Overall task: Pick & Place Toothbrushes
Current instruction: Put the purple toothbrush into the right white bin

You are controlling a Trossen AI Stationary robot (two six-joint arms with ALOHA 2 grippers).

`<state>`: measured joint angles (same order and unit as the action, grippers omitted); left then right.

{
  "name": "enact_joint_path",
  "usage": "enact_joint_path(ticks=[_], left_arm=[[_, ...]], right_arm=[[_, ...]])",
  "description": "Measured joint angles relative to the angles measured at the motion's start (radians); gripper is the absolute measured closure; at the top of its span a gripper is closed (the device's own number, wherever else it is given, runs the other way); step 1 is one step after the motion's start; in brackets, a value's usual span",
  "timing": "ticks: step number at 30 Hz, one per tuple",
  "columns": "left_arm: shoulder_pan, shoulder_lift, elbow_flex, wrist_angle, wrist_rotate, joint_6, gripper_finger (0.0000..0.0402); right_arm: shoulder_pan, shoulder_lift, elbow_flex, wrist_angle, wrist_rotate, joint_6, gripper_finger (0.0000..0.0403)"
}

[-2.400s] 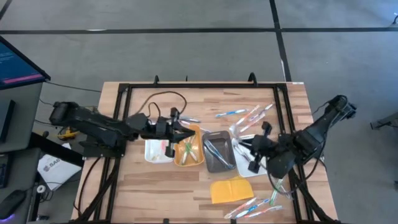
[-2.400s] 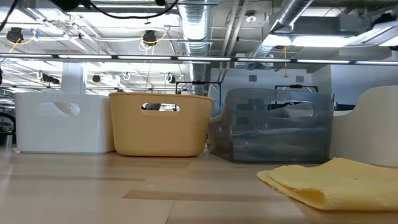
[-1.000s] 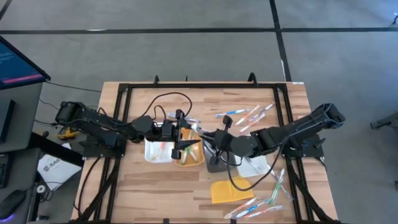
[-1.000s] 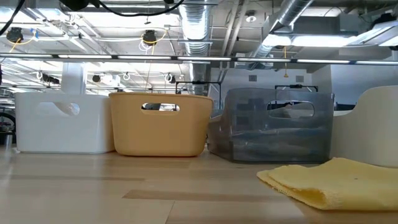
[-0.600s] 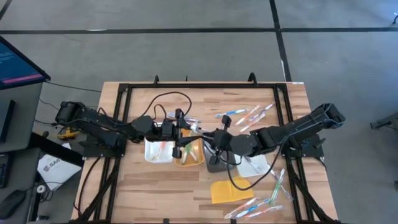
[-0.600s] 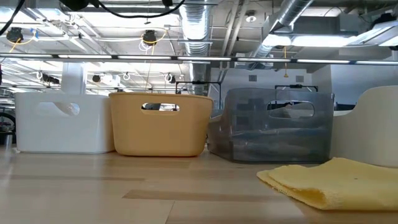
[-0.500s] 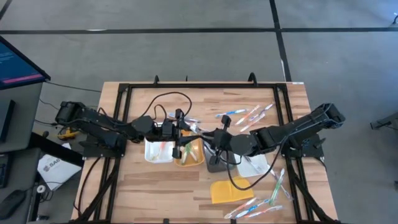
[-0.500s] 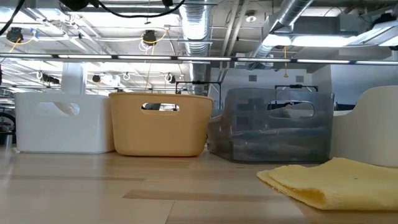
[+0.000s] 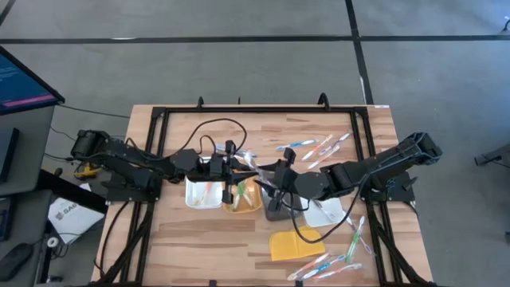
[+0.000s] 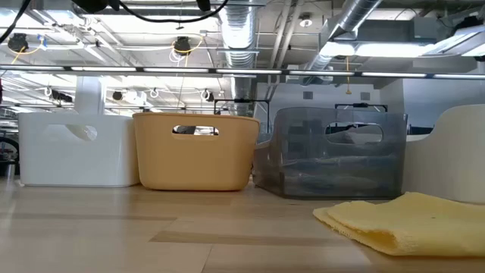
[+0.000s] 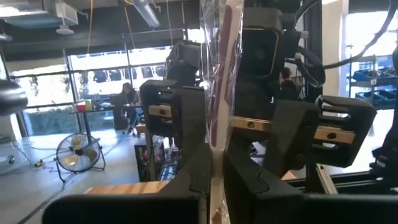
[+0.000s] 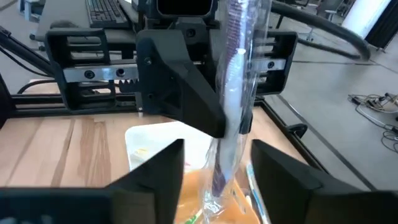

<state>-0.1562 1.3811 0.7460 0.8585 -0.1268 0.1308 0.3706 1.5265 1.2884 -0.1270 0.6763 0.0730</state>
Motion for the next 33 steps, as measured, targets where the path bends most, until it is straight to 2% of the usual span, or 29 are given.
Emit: enact_joint_path(ticks=[4, 8, 13, 20, 25, 29, 33], left_arm=[[-0.015, -0.014, -0.001, -0.013, 0.0, 0.067, 0.0391], [-0.035, -0.049, -0.007, -0.026, -0.004, 0.132, 0.0391], [-0.06, -0.111, -0.008, -0.116, -0.075, 0.159, 0.0391], [-0.066, -0.225, -0.008, -0.29, -0.084, 0.161, 0.0391], [-0.066, -0.248, -0.008, -0.341, -0.084, 0.161, 0.0391], [-0.066, -0.239, -0.008, -0.34, -0.084, 0.161, 0.0391], [-0.077, -0.238, -0.008, -0.361, -0.086, 0.205, 0.0391]], right_arm=[[0.016, 0.0, 0.0, -0.025, 0.0, 0.002, 0.0163], [0.03, 0.0, 0.0, -0.041, 0.0, -0.02, 0.014], [0.057, -0.001, 0.0, -0.085, 0.001, -0.048, 0.0138], [0.102, -0.001, 0.0, -0.242, 0.001, -0.112, 0.0138], [0.121, -0.001, 0.0, -0.405, 0.001, -0.132, 0.0138], [0.133, -0.001, 0.0, -0.562, 0.001, -0.057, 0.0138], [0.121, -0.005, 0.0, -0.648, 0.001, 0.106, 0.0138]])
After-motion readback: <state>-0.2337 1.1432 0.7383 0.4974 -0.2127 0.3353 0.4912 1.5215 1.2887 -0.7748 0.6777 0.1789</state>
